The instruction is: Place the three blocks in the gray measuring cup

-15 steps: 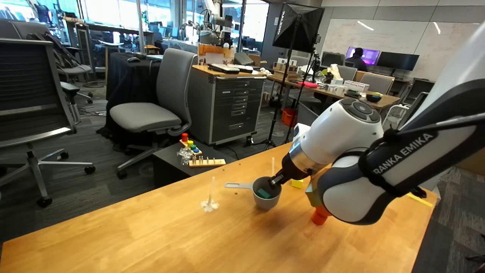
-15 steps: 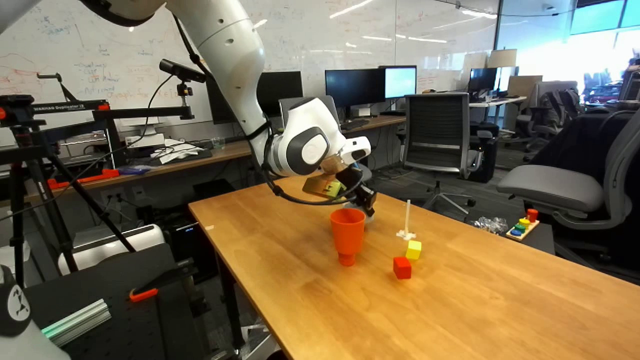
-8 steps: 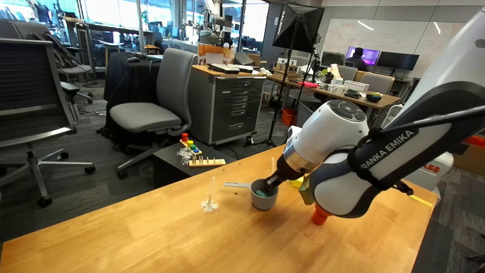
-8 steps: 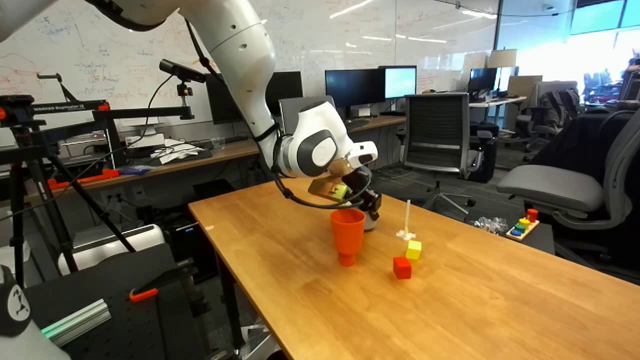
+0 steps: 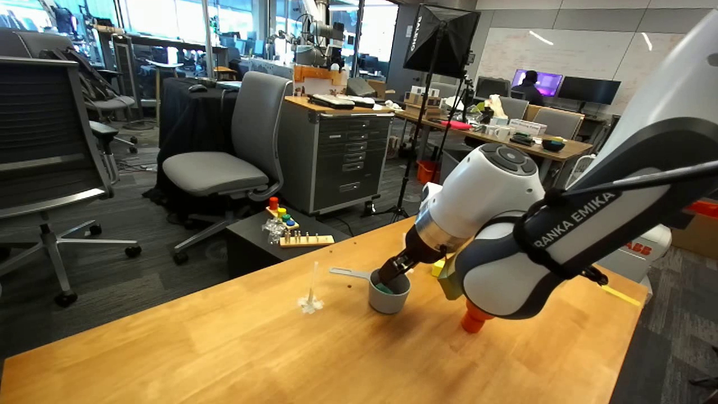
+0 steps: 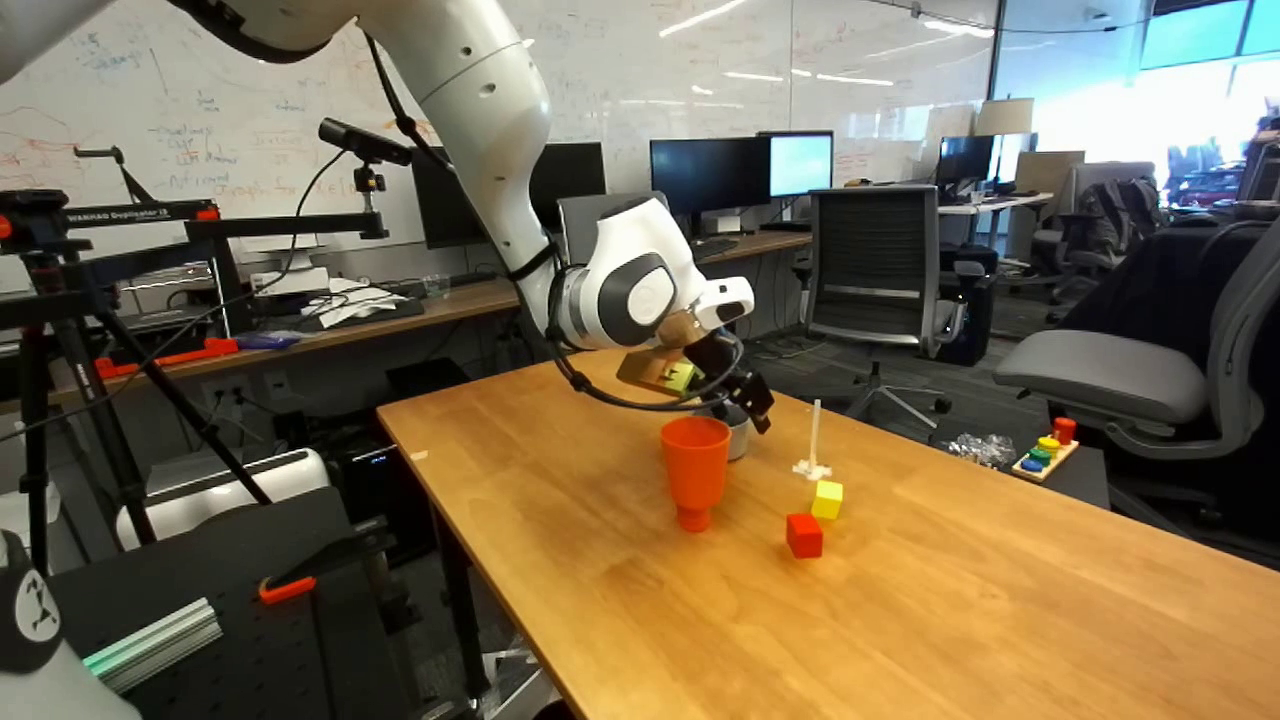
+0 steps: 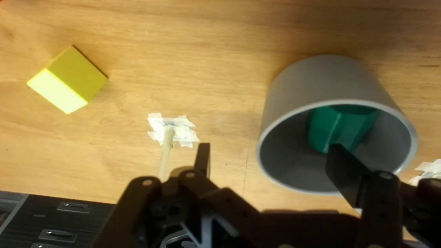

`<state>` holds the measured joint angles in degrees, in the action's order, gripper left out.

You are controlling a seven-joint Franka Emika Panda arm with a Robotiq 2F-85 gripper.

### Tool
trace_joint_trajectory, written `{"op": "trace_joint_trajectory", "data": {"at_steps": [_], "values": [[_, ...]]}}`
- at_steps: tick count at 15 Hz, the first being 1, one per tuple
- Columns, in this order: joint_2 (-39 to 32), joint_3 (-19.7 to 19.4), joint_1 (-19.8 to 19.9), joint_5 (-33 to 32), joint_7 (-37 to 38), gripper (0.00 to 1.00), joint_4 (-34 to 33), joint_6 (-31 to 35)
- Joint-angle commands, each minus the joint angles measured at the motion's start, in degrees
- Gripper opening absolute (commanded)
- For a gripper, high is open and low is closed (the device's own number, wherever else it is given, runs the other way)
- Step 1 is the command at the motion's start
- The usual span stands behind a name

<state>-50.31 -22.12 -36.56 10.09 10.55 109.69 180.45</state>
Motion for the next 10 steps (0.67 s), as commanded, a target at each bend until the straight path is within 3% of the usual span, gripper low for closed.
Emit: {"op": "trace_joint_trajectory", "data": {"at_steps": [1, 6, 10], "values": [[3.63, -4.76, -5.56, -1.67, 3.14, 1.0, 2.93, -0.25], [6.64, -12.35, -13.98, -1.15, 5.65, 1.0, 6.38, 0.04], [8.68, -21.49, -20.69, 0.09, 8.77, 1.0, 12.11, 0.14]]}}
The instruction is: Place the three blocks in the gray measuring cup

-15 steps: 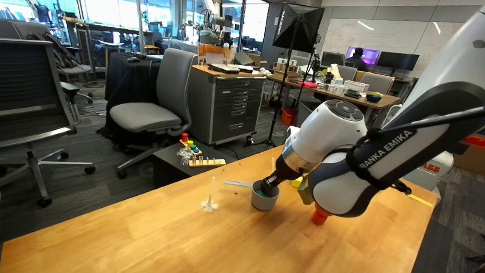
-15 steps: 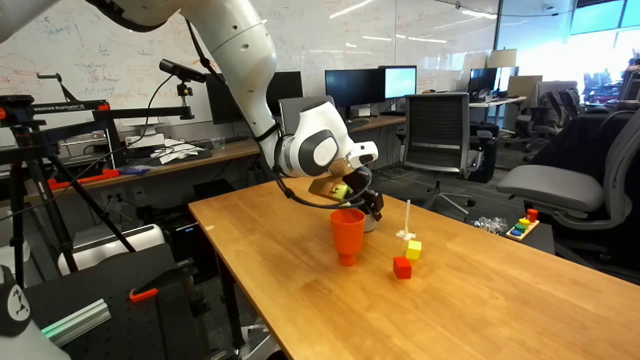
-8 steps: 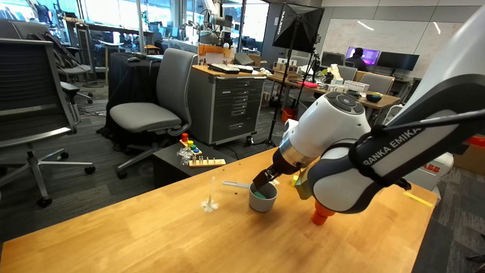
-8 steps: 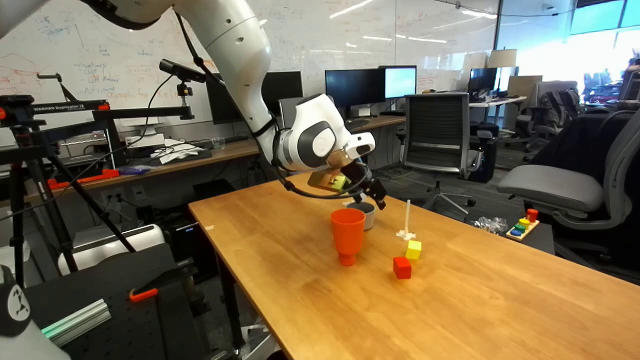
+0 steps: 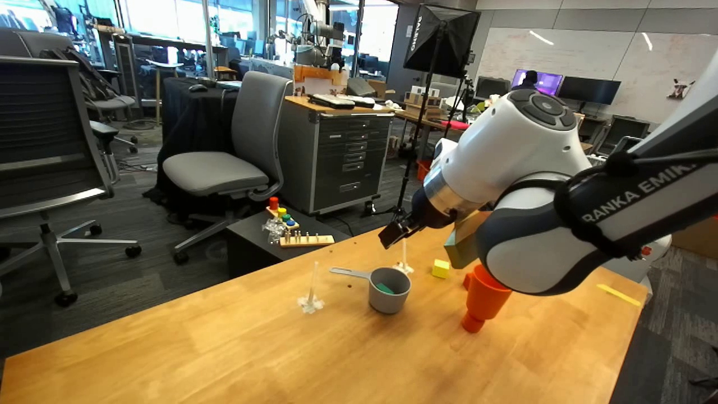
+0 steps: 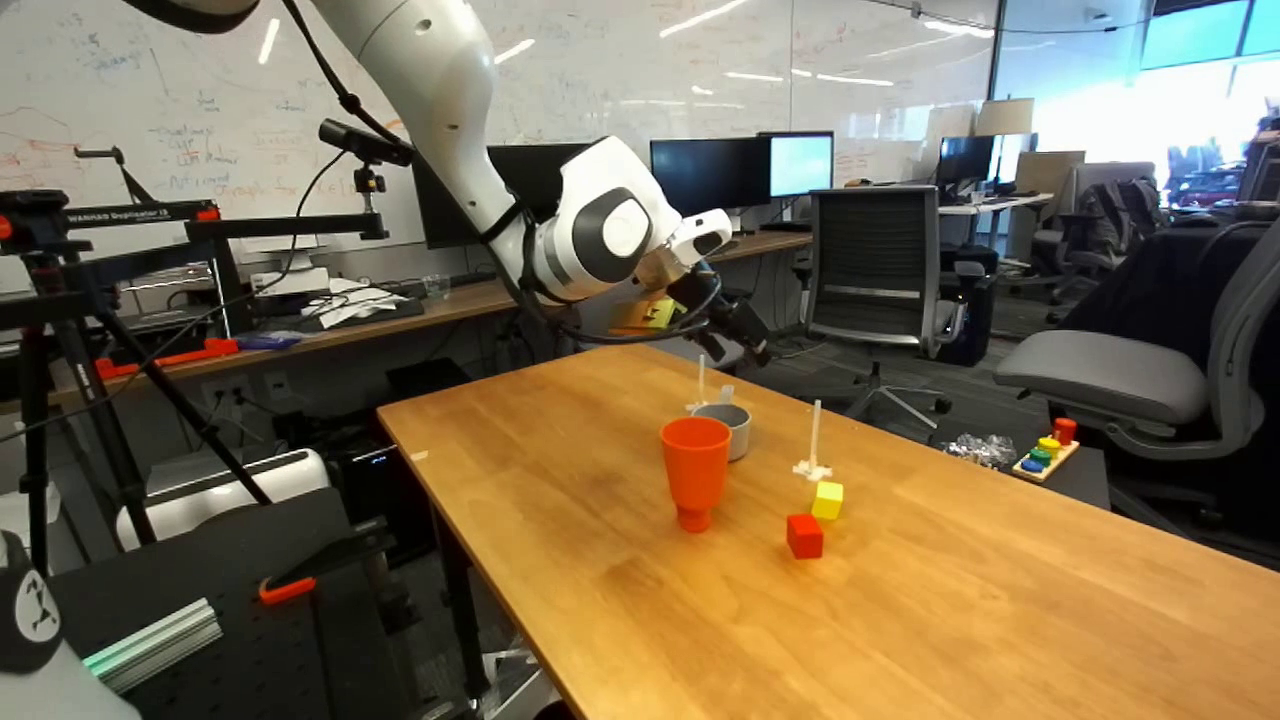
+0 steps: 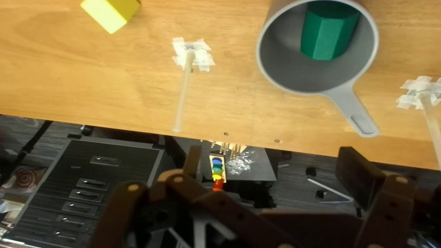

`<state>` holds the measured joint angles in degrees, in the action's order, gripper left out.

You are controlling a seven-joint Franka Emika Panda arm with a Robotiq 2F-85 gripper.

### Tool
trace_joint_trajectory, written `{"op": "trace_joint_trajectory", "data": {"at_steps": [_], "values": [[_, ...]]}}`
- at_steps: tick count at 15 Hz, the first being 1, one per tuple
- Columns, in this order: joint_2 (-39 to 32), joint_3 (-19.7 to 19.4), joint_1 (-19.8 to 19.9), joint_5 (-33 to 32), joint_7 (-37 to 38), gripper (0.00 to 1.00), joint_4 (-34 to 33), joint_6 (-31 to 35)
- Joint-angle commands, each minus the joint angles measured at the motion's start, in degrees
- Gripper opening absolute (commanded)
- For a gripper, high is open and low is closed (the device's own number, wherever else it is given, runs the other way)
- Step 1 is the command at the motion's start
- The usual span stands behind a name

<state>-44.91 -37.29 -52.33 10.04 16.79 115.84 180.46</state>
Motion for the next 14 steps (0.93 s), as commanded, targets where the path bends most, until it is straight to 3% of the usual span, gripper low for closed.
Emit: {"op": "trace_joint_trajectory", "data": {"at_steps": [1, 4, 7, 11, 14], "values": [[3.51, -8.82, -6.14, 0.24, 2.87, 1.0, 7.52, 0.01], [4.29, -13.22, -5.72, -0.63, 1.02, 1.0, 10.43, -0.23], [3.87, -12.63, -0.87, -1.43, -0.91, 1.0, 8.92, -1.25], [4.65, -4.22, 11.06, -3.67, -4.86, 1.0, 3.75, -2.87], [4.33, 6.51, 22.99, -6.11, -7.98, 1.0, -2.0, -4.17]]}}
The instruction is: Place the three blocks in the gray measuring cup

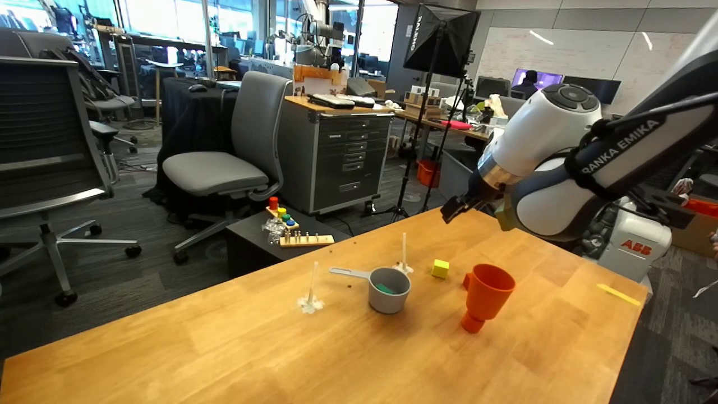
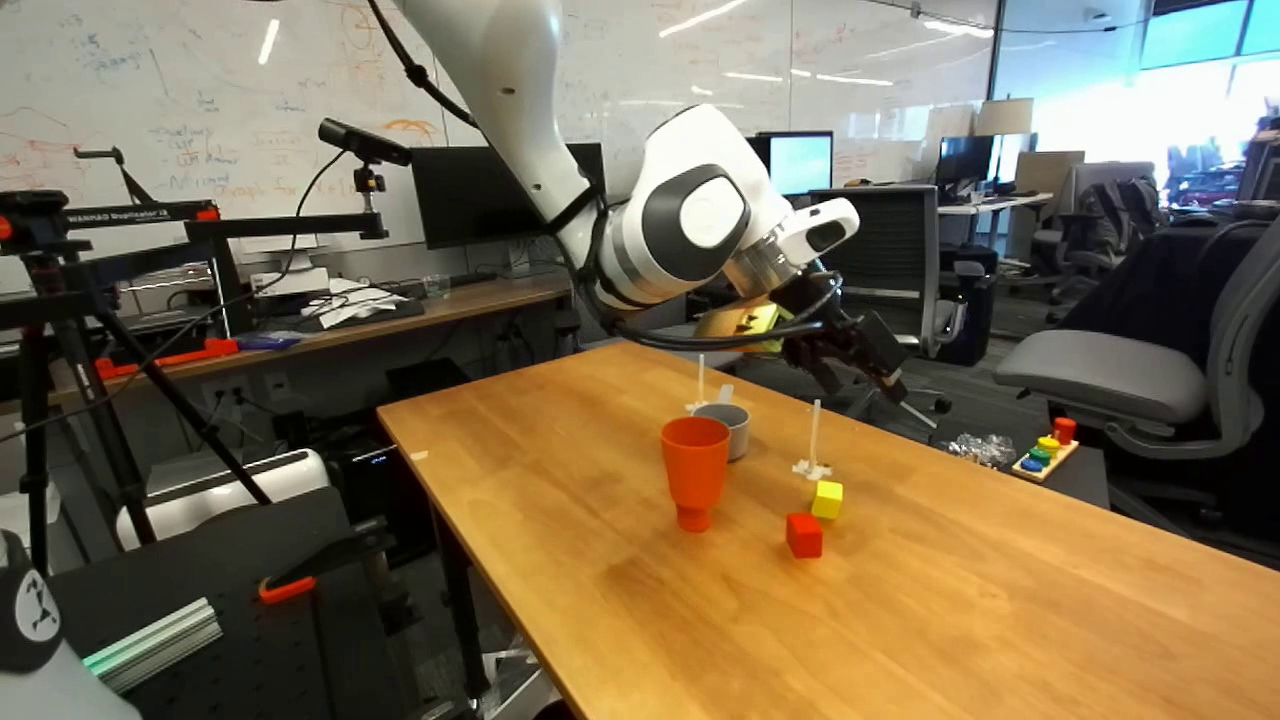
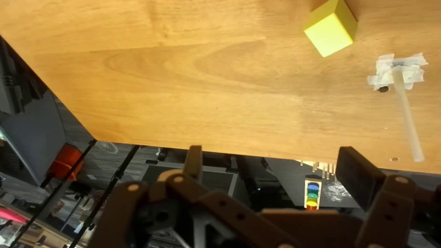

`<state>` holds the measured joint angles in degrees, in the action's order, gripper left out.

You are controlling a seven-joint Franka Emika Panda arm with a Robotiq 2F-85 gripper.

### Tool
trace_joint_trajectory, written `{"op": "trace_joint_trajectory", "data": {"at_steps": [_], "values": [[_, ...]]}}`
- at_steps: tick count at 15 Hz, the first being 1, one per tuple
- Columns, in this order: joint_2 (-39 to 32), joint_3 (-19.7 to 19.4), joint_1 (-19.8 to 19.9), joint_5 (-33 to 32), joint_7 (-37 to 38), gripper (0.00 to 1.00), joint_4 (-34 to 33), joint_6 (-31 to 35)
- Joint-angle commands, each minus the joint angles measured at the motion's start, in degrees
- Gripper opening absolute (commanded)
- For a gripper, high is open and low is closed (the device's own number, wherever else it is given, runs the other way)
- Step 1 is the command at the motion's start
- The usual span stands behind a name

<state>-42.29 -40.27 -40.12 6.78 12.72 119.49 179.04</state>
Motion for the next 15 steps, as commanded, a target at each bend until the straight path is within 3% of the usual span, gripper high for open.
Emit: {"op": "trace_joint_trajectory", "data": {"at_steps": [1, 4, 5, 8, 10, 15], "values": [[1.69, 13.39, 14.74, -3.7, -5.04, 1.0, -7.53, -3.67], [-0.14, 25.44, 26.34, -6.11, -8.68, 1.0, -13.69, -7.82], [-0.85, 29.83, 29.97, -3.83, -12.72, 1.0, -15.65, -9.83], [-4.27, 40.58, 38.16, -4.82, -16.57, 1.0, -21.42, -17.39], [-6.26, 41.93, 38.51, -4.63, -15.75, 1.0, -24.12, -24.06], [-7.08, 37.91, 34.56, -6.69, -9.58, 1.0, -26.75, -34.62]]}}
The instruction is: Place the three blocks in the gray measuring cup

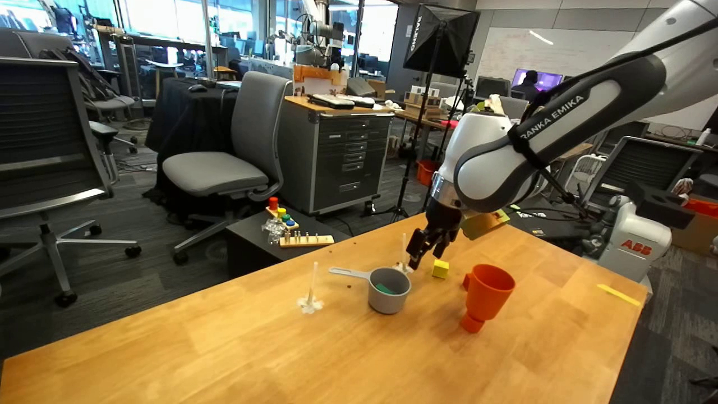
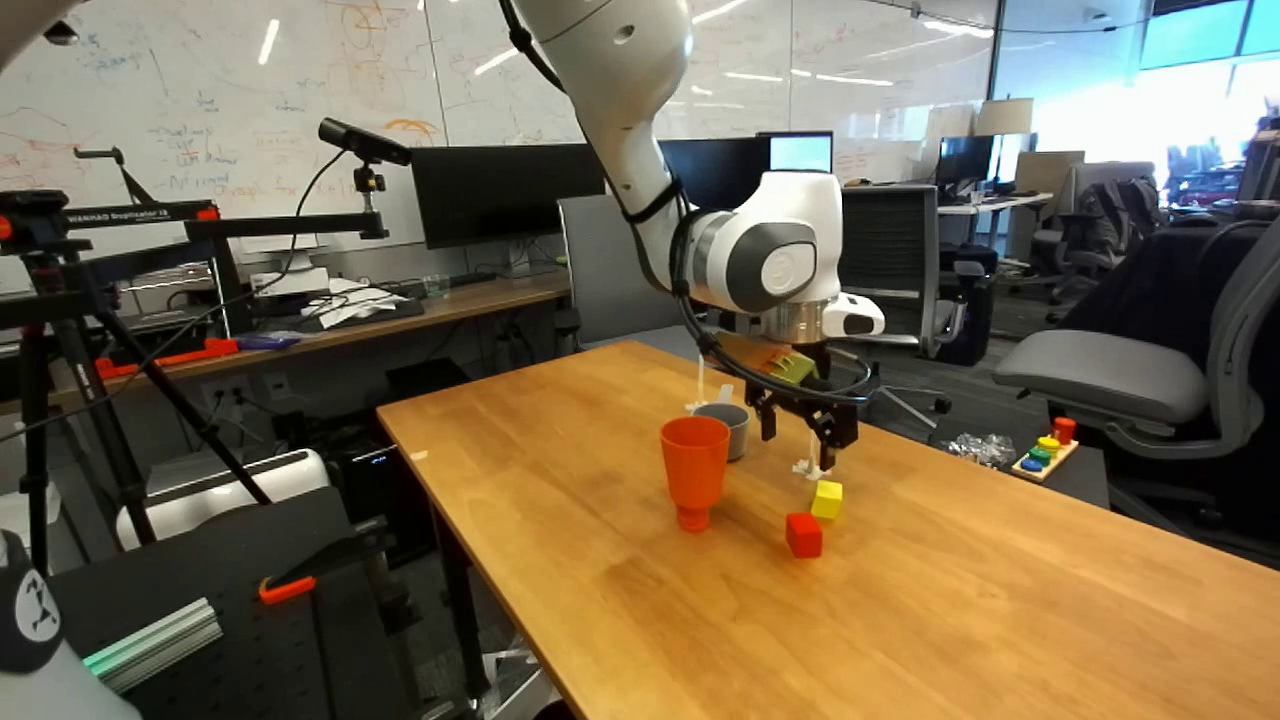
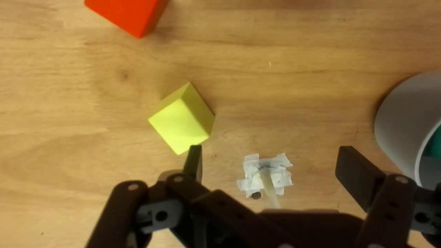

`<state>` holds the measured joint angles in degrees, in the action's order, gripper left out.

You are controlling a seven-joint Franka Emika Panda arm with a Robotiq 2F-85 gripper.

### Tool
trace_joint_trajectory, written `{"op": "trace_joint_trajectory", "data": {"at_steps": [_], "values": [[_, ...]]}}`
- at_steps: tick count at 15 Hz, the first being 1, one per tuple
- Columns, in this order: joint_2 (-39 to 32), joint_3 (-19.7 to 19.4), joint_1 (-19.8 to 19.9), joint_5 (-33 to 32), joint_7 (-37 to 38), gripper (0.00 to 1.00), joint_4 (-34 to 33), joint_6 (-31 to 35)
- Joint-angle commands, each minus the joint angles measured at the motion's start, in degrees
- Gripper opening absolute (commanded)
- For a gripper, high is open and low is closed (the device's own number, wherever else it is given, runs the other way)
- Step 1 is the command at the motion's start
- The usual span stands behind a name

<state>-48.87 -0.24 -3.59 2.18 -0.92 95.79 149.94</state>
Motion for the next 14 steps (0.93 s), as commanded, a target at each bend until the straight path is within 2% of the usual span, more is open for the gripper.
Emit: {"op": "trace_joint_trajectory", "data": {"at_steps": [1, 7, 14], "values": [[-0.39, -2.94, -2.6, -2.69, 5.29, 1.0, -3.44, -6.67], [-0.52, -7.62, -5.3, -8.78, 10.38, 1.0, -6.37, -12.92], [-4.3, -8.23, -5.35, -20.97, 2.61, 1.0, -10.05, -12.58]]}}
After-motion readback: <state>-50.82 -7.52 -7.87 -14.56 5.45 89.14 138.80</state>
